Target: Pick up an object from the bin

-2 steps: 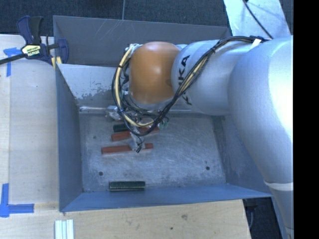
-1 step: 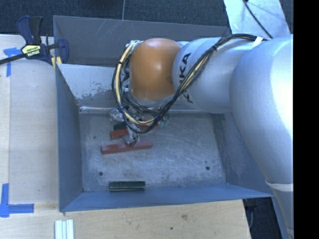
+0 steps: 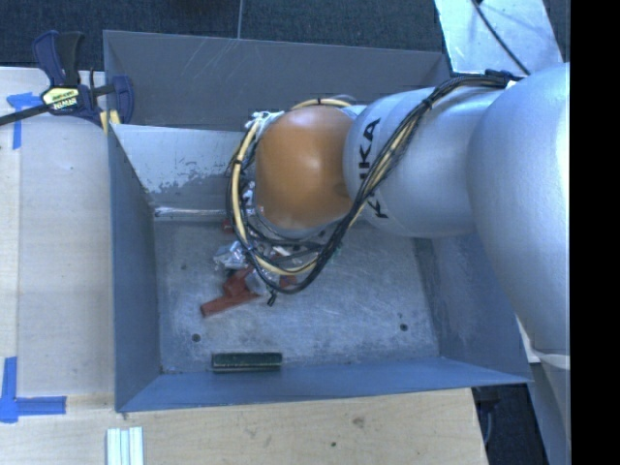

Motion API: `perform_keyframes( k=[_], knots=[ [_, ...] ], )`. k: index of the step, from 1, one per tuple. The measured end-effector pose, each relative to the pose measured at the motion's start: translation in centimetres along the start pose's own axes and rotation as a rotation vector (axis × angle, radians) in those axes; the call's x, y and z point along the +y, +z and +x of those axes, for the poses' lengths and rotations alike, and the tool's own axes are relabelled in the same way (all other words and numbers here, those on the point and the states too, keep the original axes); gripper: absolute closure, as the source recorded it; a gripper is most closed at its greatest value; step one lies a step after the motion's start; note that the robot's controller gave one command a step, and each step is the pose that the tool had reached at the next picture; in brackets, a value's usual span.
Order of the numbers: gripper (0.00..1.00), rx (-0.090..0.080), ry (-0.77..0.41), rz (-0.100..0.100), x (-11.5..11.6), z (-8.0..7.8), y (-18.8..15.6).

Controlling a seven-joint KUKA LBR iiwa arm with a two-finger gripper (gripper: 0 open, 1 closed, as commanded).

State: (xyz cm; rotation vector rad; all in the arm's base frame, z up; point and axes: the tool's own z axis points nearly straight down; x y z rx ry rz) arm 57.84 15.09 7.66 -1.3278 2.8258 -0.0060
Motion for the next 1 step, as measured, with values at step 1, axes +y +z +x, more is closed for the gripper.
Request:
perform_keyframes(
  k=[1],
  knots=[
    [1.0, 0.005, 0.009, -0.005, 0.04, -1.84, -18.1]
  ],
)
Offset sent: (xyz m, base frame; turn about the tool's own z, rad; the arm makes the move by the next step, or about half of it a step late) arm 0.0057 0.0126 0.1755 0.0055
